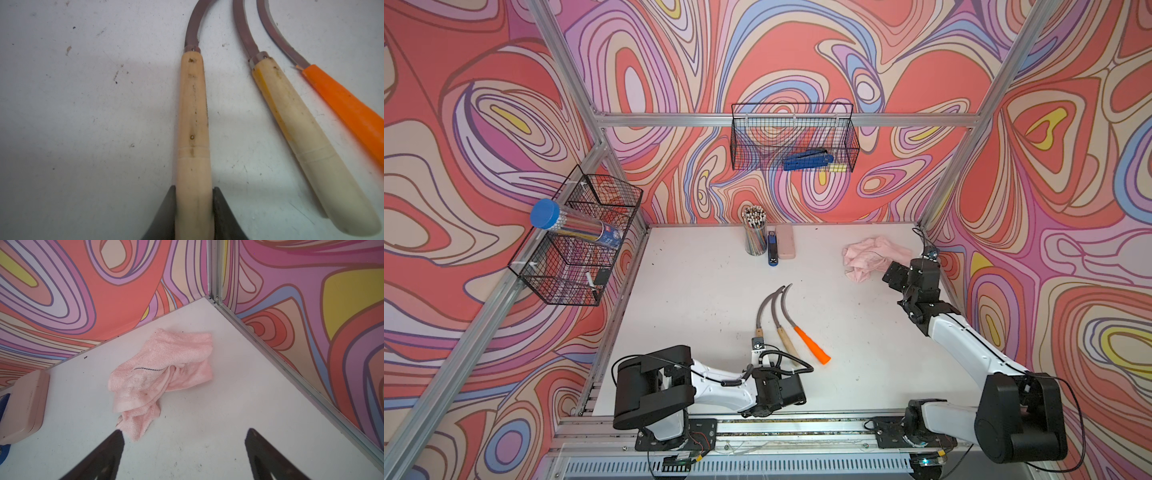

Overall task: Wipe small sickles with rags
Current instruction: Pick up the small sickle from the center of the board.

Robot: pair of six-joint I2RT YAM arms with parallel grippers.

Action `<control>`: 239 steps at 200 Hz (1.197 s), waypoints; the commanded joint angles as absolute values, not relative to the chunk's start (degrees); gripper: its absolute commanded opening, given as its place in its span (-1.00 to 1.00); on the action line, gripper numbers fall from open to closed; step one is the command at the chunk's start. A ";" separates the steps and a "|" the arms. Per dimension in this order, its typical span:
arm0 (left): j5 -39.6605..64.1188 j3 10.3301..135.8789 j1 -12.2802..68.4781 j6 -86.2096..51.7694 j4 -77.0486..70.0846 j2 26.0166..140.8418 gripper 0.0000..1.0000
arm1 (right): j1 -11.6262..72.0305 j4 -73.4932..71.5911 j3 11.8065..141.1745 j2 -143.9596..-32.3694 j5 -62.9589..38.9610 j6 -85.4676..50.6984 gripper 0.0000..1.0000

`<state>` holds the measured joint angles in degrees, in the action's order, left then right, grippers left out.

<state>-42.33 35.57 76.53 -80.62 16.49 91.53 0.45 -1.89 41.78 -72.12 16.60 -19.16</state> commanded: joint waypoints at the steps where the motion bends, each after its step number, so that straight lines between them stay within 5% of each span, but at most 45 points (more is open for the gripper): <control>1: -42.60 34.76 76.72 -81.52 19.94 91.30 -0.53 | 0.61 -1.24 42.36 -71.01 16.40 -19.56 0.86; 56: -49.19 36.10 76.64 -76.40 30.65 77.03 -0.81 | 0.61 -0.79 43.04 -72.61 16.26 -19.03 0.93; 89: -50.08 36.83 75.20 -66.33 35.74 63.10 -0.94 | 0.62 5.66 51.23 -83.69 13.54 -18.39 0.96; 132: -40.94 34.94 67.76 -51.70 34.55 50.20 -1.00 | 0.61 10.84 58.45 -90.22 8.94 -19.66 0.97; 239: -42.67 31.29 67.08 -53.63 33.17 56.07 -1.00 | 0.62 19.09 73.87 -104.12 9.52 -19.65 0.96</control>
<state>-38.76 32.75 67.44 -52.16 31.70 56.82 0.45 16.58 70.76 -100.62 9.13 -19.25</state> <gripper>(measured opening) 0.262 0.983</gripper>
